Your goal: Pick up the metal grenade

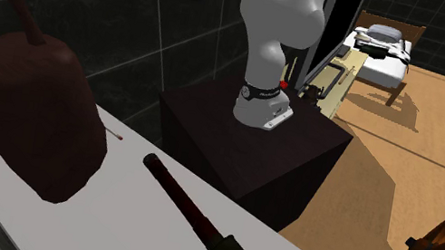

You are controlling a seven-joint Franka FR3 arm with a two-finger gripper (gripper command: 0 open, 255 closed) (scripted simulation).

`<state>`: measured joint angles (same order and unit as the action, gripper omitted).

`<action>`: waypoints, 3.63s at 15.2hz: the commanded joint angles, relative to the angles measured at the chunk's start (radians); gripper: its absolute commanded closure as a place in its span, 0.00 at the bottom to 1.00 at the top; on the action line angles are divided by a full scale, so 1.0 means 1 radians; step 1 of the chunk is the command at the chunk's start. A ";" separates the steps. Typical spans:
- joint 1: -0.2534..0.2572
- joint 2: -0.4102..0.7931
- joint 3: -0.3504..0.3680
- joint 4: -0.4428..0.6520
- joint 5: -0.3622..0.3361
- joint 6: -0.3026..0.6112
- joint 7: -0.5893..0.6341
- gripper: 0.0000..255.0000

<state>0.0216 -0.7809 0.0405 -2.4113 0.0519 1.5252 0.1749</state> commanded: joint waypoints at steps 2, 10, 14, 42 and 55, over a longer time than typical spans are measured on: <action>-0.005 -0.011 0.026 -0.026 0.022 0.018 0.057 0.00; -0.038 -0.010 0.261 -0.167 0.214 0.201 0.510 0.00; -0.063 0.058 0.391 -0.187 0.298 0.320 0.734 0.00; -0.413 0.829 0.940 -0.034 -0.052 0.943 1.850 1.00; -0.415 0.718 0.942 -0.010 0.083 0.852 1.752 1.00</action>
<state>-0.3951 -0.0540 0.9833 -2.4293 0.1243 2.3913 1.9327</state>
